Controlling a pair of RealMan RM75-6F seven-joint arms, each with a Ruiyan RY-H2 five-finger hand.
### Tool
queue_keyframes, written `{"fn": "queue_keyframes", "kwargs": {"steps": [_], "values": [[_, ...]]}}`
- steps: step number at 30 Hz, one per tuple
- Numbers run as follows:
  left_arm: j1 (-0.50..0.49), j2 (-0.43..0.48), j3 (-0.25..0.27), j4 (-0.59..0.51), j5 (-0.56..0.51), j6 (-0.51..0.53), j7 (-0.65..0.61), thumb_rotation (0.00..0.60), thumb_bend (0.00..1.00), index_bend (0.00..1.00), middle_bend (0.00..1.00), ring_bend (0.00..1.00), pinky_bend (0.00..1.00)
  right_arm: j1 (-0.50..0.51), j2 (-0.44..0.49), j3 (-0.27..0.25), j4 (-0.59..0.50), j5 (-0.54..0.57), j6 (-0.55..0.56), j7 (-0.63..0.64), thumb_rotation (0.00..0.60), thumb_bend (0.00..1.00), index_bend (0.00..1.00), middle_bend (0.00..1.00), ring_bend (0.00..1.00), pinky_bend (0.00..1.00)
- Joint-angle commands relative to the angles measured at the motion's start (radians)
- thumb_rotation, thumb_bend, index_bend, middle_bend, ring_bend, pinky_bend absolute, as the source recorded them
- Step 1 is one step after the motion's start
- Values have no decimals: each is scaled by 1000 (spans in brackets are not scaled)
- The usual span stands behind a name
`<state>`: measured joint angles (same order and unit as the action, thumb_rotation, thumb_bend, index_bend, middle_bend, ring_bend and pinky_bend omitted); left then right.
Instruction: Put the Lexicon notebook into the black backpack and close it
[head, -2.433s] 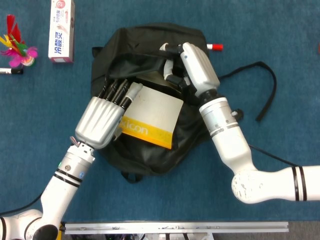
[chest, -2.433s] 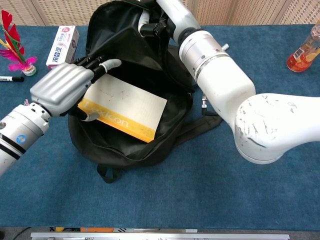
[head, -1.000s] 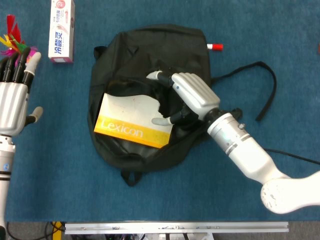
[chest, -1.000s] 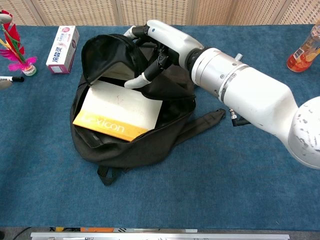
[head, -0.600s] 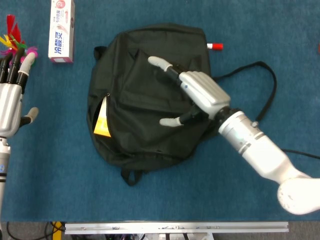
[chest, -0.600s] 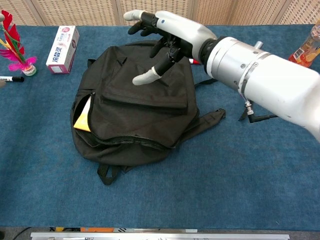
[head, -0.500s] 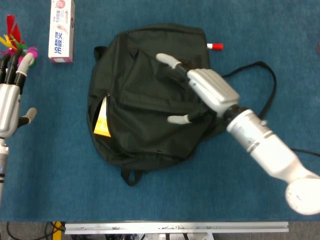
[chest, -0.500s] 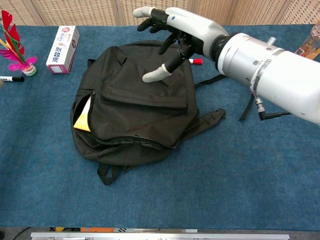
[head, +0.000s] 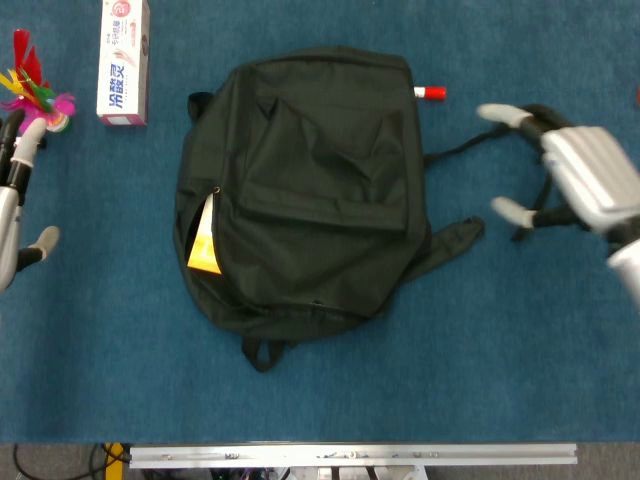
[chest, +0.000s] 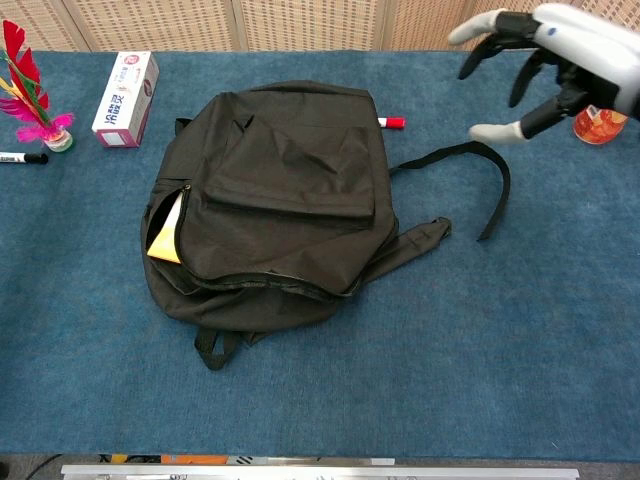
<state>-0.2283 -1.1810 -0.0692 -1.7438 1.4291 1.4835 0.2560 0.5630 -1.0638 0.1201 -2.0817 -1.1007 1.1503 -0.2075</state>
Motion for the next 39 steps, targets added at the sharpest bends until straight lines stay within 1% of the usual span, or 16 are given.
{"fn": "queue_keyframes", "kwargs": {"steps": [1,5,8,12,15,20,33,39], "values": [[22,-13,12,38,39,34,-44,600,127,0,0,0,91,-139,44,-98,97,-169,155,7,600,270,268,409,231,453],[49,-26,28,93,89,79,-93,600,127,1,0,0,91,-242,33,-148,209,-262,272,30,600,270,270,414,231,453],[65,-17,40,98,91,84,-69,600,127,4,0,0,91,-302,12,-165,292,-299,335,79,600,270,278,414,231,453],[85,5,59,79,84,77,-36,600,126,6,0,0,91,-371,-7,-174,375,-300,389,134,600,268,280,414,231,453],[104,23,77,62,75,69,3,600,127,7,0,0,91,-402,-6,-175,408,-301,398,184,600,268,279,414,231,453],[132,30,90,41,53,66,14,600,127,9,0,0,90,-430,-15,-163,451,-306,405,221,600,267,290,420,234,453],[163,24,70,29,35,85,8,600,126,17,0,0,91,-419,-34,-131,457,-347,343,212,600,265,294,424,238,453],[167,24,70,26,37,74,17,600,127,17,0,0,91,-411,-33,-136,455,-384,310,224,600,240,294,424,238,453]]}}
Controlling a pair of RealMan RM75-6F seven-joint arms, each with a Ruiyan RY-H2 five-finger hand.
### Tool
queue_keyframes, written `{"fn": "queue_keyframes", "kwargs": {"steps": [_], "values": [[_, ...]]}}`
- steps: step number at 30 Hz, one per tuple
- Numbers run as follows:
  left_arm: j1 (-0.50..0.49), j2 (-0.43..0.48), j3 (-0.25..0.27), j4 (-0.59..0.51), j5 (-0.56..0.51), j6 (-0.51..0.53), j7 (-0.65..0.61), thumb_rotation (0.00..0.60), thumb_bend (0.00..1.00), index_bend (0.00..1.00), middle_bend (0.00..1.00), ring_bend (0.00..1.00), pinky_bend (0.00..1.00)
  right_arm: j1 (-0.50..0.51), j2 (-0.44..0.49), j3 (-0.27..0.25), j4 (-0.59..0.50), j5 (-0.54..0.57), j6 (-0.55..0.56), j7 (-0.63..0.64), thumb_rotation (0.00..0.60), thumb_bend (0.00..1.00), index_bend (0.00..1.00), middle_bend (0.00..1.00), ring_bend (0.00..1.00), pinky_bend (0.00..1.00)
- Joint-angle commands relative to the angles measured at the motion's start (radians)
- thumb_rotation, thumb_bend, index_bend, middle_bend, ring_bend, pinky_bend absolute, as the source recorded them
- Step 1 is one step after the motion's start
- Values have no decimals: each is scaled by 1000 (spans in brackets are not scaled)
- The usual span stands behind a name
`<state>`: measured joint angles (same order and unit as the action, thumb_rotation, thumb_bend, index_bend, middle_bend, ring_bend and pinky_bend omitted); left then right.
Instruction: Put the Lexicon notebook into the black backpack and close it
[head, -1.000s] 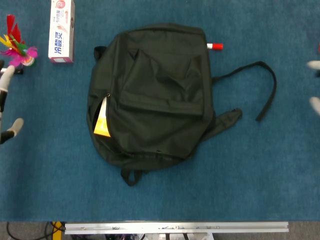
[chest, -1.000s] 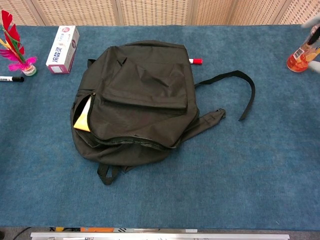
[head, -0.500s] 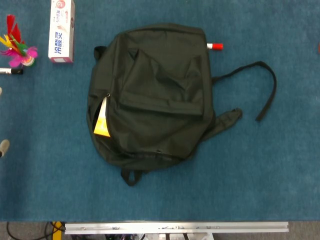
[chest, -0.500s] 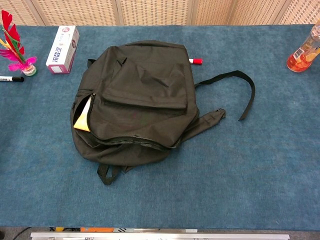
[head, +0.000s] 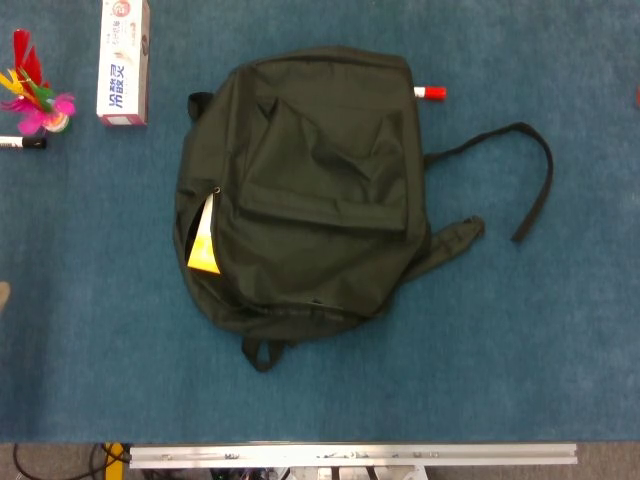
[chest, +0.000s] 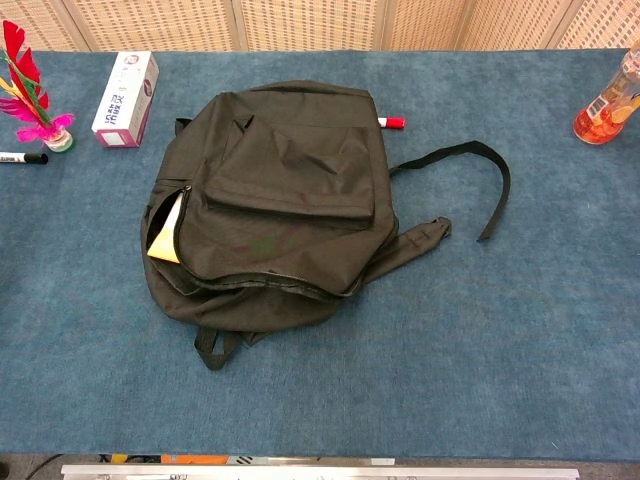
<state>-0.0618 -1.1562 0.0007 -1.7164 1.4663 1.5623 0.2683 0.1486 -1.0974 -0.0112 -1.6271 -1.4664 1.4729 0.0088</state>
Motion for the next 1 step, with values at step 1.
{"fn": "queue_keyframes", "kwargs": {"steps": [1], "values": [[0,-1,1,-3,-2,-10,8,600,127,17,0,0,91,4,-1,-5,2,-25,-15,6,600,232,294,424,238,453]]}}
